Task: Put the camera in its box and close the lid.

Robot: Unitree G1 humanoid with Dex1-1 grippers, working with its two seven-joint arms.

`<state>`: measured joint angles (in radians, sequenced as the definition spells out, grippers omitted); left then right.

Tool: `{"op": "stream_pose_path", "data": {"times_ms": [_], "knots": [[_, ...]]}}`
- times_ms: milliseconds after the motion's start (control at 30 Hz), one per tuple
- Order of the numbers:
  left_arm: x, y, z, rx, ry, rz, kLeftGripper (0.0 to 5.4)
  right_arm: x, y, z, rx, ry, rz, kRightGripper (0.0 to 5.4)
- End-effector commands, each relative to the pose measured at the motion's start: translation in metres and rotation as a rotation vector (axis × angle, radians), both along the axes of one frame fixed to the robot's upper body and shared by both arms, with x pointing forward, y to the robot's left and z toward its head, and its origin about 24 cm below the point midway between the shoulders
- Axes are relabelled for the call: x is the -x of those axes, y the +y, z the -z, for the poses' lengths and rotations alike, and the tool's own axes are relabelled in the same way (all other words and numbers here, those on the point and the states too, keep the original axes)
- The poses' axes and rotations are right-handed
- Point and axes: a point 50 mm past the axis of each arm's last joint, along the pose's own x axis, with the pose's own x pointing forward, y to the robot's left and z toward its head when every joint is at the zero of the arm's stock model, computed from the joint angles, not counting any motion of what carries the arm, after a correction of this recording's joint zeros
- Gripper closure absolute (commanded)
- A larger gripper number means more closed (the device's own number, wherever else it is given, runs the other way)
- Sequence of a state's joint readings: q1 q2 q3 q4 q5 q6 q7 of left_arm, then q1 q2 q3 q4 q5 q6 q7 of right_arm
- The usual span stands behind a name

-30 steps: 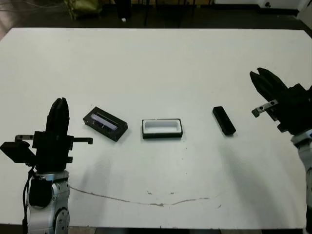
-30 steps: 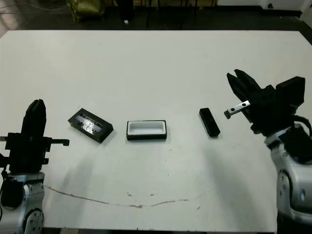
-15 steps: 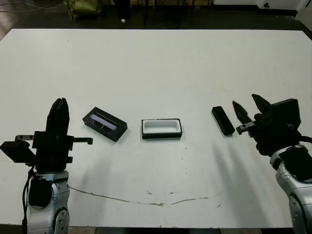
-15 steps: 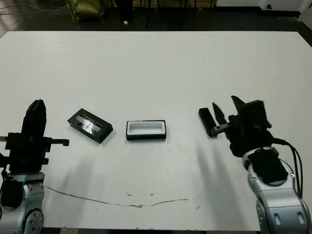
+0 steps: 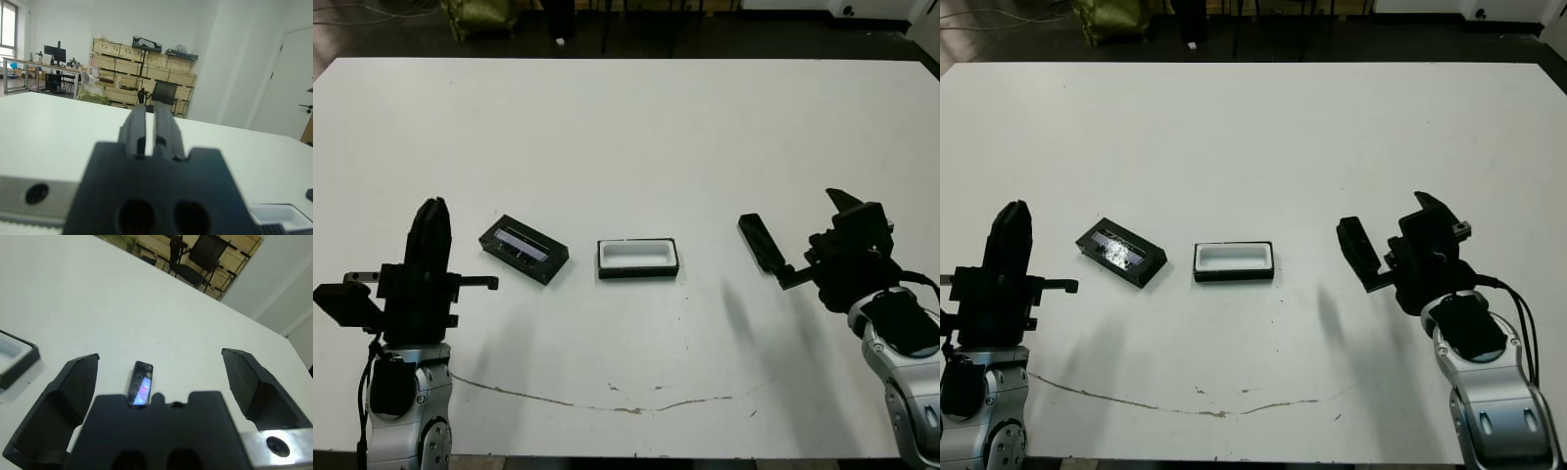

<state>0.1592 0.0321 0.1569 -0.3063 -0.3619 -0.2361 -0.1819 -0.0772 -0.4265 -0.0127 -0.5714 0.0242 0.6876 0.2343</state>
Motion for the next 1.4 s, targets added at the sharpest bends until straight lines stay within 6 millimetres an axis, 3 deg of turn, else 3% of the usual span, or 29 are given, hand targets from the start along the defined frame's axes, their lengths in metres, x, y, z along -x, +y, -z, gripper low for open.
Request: {"op": "stream_pose_path", "data": {"times_ms": [33, 233, 633, 967, 1067, 1133, 1400], "knots": [[0.002, 0.002, 0.006, -0.004, 0.042, -0.006, 5.40, -0.004, -0.005, 0.011, 0.005, 0.074, 0.026, 0.01], [0.002, 0.002, 0.006, 0.006, 0.043, -0.001, 5.40, -0.009, -0.007, 0.015, -0.026, 0.159, 0.046, 0.22], [0.002, 0.002, 0.006, -0.004, 0.048, -0.010, 5.40, -0.011, -0.005, 0.027, -0.181, 0.281, 0.059, 2.39], [0.002, 0.001, 0.006, 0.003, 0.051, 0.002, 5.40, -0.010, -0.004, 0.032, -0.218, 0.312, 0.056, 2.16], [0.002, 0.002, 0.007, 0.002, 0.053, 0.002, 5.40, -0.010, -0.004, 0.032, -0.203, 0.310, 0.051, 1.72], [0.003, 0.002, 0.006, 0.003, 0.054, -0.002, 5.40, -0.010, -0.004, 0.032, -0.207, 0.312, 0.058, 1.75], [0.002, 0.001, 0.007, 0.020, 0.050, 0.005, 5.40, -0.010, -0.005, 0.037, -0.209, 0.319, 0.040, 3.39]]}}
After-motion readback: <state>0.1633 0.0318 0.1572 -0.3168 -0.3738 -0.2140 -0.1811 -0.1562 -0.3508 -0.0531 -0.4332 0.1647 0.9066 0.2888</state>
